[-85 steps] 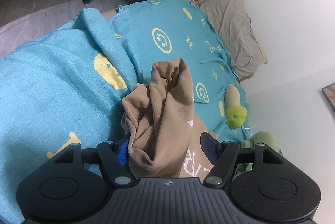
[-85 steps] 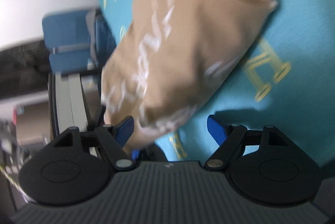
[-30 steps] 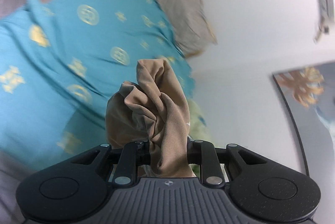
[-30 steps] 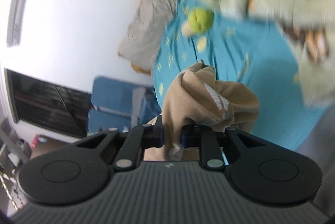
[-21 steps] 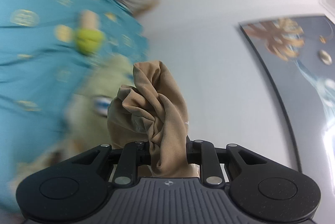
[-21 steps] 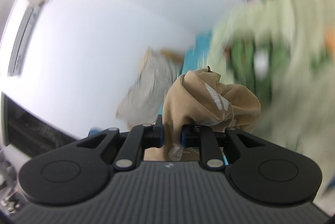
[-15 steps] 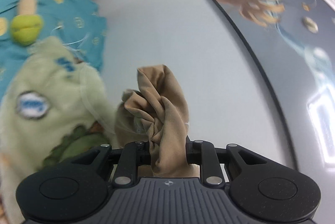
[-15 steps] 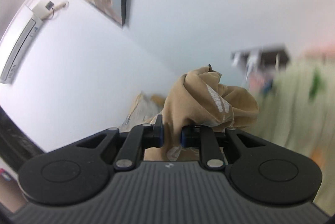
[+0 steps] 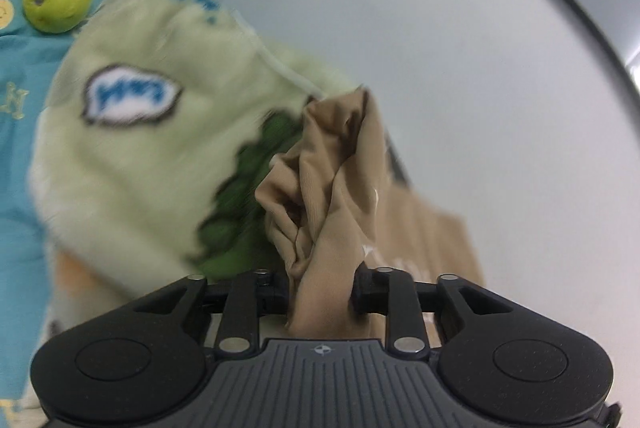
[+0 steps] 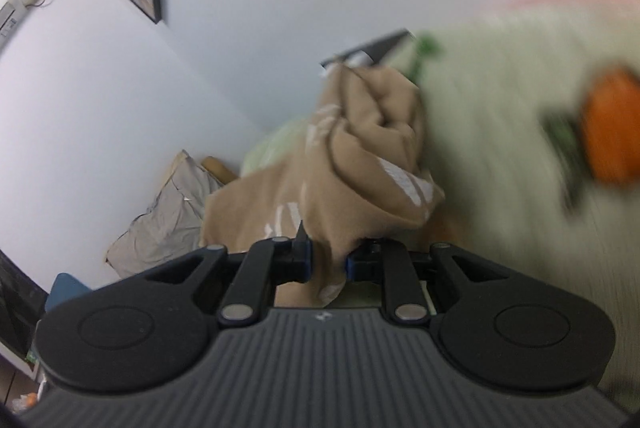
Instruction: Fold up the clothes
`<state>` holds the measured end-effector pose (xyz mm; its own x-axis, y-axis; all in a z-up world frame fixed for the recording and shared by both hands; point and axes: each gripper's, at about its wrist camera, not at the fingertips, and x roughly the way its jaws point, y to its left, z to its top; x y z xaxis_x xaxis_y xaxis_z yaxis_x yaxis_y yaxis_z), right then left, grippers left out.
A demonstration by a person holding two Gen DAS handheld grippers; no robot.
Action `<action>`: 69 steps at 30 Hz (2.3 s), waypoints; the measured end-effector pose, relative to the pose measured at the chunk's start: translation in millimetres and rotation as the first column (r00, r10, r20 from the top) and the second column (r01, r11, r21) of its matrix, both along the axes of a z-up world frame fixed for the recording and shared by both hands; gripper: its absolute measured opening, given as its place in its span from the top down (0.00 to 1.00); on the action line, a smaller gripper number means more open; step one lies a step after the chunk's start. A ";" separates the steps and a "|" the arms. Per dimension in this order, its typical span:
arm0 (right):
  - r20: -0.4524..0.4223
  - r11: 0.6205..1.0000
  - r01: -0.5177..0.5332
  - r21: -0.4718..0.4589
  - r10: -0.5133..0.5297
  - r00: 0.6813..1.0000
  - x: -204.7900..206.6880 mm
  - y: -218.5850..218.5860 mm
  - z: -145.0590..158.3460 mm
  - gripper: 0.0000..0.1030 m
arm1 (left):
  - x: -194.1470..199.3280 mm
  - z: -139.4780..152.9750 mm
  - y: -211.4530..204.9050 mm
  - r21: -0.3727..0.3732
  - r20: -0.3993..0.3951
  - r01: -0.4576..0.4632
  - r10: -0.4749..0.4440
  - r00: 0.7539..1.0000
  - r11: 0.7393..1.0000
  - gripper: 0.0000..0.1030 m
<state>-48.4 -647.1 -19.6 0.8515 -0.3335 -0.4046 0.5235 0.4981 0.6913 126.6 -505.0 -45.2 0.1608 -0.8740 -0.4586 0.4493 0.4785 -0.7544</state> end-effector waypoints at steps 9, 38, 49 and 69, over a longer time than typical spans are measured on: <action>-0.128 0.979 0.077 0.186 -0.054 0.990 -15.8 -3.6 5.9 0.72 | -26.6 68.8 30.3 0.120 0.250 -0.034 0.003 0.968 0.992 0.18; -0.082 0.786 -0.101 -0.610 0.064 0.995 -119.9 192.2 140.6 0.10 | -264.4 216.1 229.6 0.022 0.766 -0.182 0.100 0.635 0.983 0.00; -0.118 0.686 -0.092 -0.721 0.009 0.993 -106.9 211.4 112.2 0.11 | -262.3 180.1 217.5 0.035 0.805 -0.228 0.108 0.583 0.973 0.00; -0.125 0.687 -0.079 -0.722 -0.018 0.992 -101.5 210.4 102.2 0.11 | -261.4 170.6 212.3 0.048 0.809 -0.262 0.116 0.576 0.964 0.00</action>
